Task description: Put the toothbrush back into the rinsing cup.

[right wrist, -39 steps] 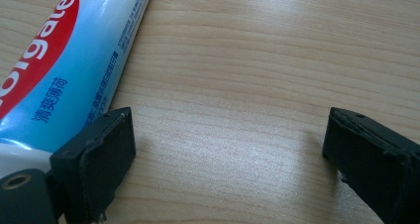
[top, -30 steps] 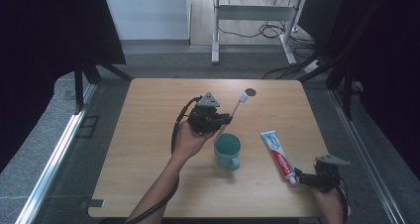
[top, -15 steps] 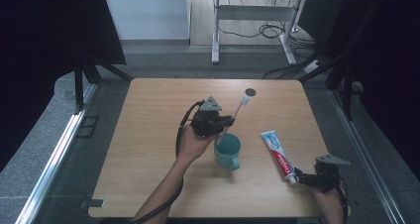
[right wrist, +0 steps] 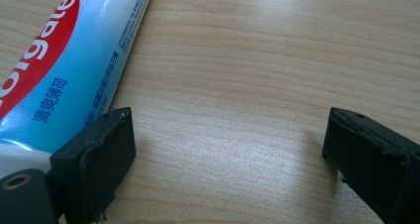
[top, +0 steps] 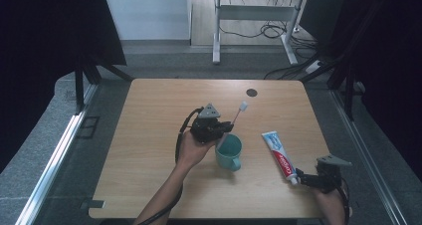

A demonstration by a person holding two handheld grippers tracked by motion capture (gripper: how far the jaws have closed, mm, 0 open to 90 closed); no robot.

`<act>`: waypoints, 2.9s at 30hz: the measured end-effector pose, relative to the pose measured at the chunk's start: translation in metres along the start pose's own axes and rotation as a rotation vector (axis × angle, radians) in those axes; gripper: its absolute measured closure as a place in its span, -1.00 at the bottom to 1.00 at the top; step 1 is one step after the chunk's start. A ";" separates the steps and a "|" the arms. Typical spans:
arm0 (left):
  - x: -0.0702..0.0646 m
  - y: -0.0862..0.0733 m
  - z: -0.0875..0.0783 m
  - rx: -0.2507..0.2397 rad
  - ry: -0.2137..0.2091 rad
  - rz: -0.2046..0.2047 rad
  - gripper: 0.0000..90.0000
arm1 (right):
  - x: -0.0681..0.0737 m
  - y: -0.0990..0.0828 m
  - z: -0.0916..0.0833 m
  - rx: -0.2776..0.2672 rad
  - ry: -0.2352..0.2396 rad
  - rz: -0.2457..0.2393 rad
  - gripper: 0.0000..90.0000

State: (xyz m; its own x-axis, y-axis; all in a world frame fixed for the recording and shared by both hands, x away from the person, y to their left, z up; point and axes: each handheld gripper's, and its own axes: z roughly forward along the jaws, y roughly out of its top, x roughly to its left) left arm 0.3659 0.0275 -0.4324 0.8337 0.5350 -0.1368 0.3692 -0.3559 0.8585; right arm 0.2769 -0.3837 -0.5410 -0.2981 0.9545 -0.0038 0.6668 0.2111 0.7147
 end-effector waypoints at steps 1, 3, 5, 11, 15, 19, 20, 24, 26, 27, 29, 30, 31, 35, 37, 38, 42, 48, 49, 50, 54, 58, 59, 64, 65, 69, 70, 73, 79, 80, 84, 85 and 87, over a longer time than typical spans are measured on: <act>0.000 0.000 0.000 0.000 0.000 0.000 0.86 | 0.000 0.000 0.000 0.000 0.000 0.000 -0.88; 0.001 -0.005 0.001 0.000 -0.001 -0.009 0.85 | 0.000 0.000 0.000 0.000 0.000 -0.001 -0.88; 0.001 -0.006 0.002 0.002 -0.003 -0.014 0.86 | 0.000 0.000 0.000 0.000 0.000 -0.001 -0.88; 0.004 -0.016 0.004 0.011 -0.004 -0.029 0.85 | 0.000 0.000 0.000 0.001 0.001 -0.001 -0.88; 0.007 -0.020 0.005 0.014 0.000 -0.043 0.85 | 0.000 0.000 0.000 0.002 0.002 0.001 -0.88; 0.008 -0.024 0.005 0.012 0.004 -0.053 0.84 | 0.000 0.000 0.000 0.001 0.001 -0.002 -0.88; 0.009 -0.026 0.006 0.013 0.004 -0.054 0.84 | 0.000 0.000 0.000 0.001 0.001 -0.002 -0.88; 0.009 -0.030 0.007 0.019 0.002 -0.056 0.84 | 0.000 0.000 0.000 0.001 0.001 -0.002 -0.88; 0.009 -0.032 0.008 0.014 -0.002 -0.058 0.84 | 0.000 0.000 0.000 0.001 0.001 -0.002 -0.88; 0.009 -0.032 0.008 0.014 -0.002 -0.058 0.84 | 0.000 0.000 0.000 0.001 0.001 -0.002 -0.88; 0.008 -0.033 0.008 0.015 -0.004 -0.054 0.84 | 0.000 0.000 0.000 0.001 0.001 -0.002 -0.88; 0.007 -0.034 0.008 0.021 -0.002 -0.051 0.84 | 0.000 0.000 0.000 0.001 0.001 -0.002 -0.88; 0.007 -0.034 0.009 0.025 0.001 -0.046 0.84 | 0.000 0.000 0.000 0.001 0.002 -0.002 -0.88; 0.006 -0.037 0.011 0.040 -0.001 -0.043 0.84 | 0.000 0.000 0.000 0.000 0.001 -0.003 -0.88; 0.006 -0.038 0.012 0.045 -0.002 -0.042 0.84 | 0.000 0.000 0.000 0.000 0.001 -0.003 -0.88; 0.005 -0.038 0.013 0.052 -0.001 -0.034 0.83 | 0.000 0.000 0.000 0.000 0.001 -0.003 -0.88; 0.004 -0.037 0.013 0.060 0.006 -0.030 0.83 | 0.000 0.000 0.000 0.001 0.002 -0.003 -0.88; 0.003 -0.036 0.013 0.062 0.013 -0.022 0.77 | 0.000 0.000 0.000 0.001 0.002 -0.003 -0.88; 0.003 -0.036 0.013 0.062 0.013 -0.022 0.75 | 0.000 0.000 0.000 0.001 0.002 -0.003 -0.88; 0.002 -0.035 0.012 0.062 0.019 -0.016 0.74 | 0.000 0.000 0.000 0.002 0.002 -0.003 -0.88; 0.001 -0.034 0.011 0.055 0.019 -0.012 0.66 | 0.000 0.000 0.000 0.001 0.003 -0.004 -0.88; -0.002 -0.033 0.010 0.050 0.020 -0.002 0.53 | 0.000 0.000 0.000 0.002 0.003 -0.004 -0.88; -0.002 -0.033 0.010 0.050 0.020 -0.002 0.49 | 0.000 0.000 0.000 0.002 0.003 -0.004 -0.88; -0.005 -0.028 0.006 0.046 0.033 0.019 0.30 | 0.000 0.000 0.000 0.001 0.003 -0.003 -0.88; -0.006 -0.027 0.005 0.042 0.035 0.022 0.30 | 0.000 0.000 0.000 0.001 0.003 -0.003 -0.88; -0.008 -0.023 -0.001 0.046 0.054 0.041 0.09 | 0.000 0.000 0.001 0.000 0.002 -0.005 -0.88; -0.009 -0.021 -0.004 0.038 0.055 0.040 0.03 | 0.000 0.000 0.000 0.001 0.002 -0.003 -0.88; -0.009 -0.019 -0.007 0.045 0.073 0.041 -0.19 | 0.000 0.000 0.000 0.000 0.002 -0.005 -0.88; -0.008 -0.017 -0.014 0.060 0.080 0.022 -0.55 | 0.000 0.000 0.000 0.001 0.003 -0.002 -0.88; -0.008 -0.016 -0.016 0.063 0.077 0.015 -0.59 | 0.000 0.000 0.000 0.001 0.003 -0.002 -0.88; -0.009 -0.013 -0.023 0.060 0.065 0.014 -0.69 | 0.000 0.000 0.000 0.001 0.003 -0.001 -0.88; -0.009 -0.013 -0.023 0.060 0.065 0.014 -0.72 | 0.000 0.000 0.000 0.001 0.003 -0.001 -0.88; -0.012 -0.010 -0.029 0.056 0.065 0.025 -0.78 | 0.000 0.000 0.000 0.002 0.003 -0.003 -0.88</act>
State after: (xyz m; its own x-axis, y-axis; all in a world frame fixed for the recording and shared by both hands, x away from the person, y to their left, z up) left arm 0.3400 0.0474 -0.4252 0.8153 0.5733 -0.0818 0.3726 -0.4112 0.8319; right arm 0.2775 -0.3837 -0.5410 -0.3019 0.9533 -0.0037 0.6671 0.2140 0.7136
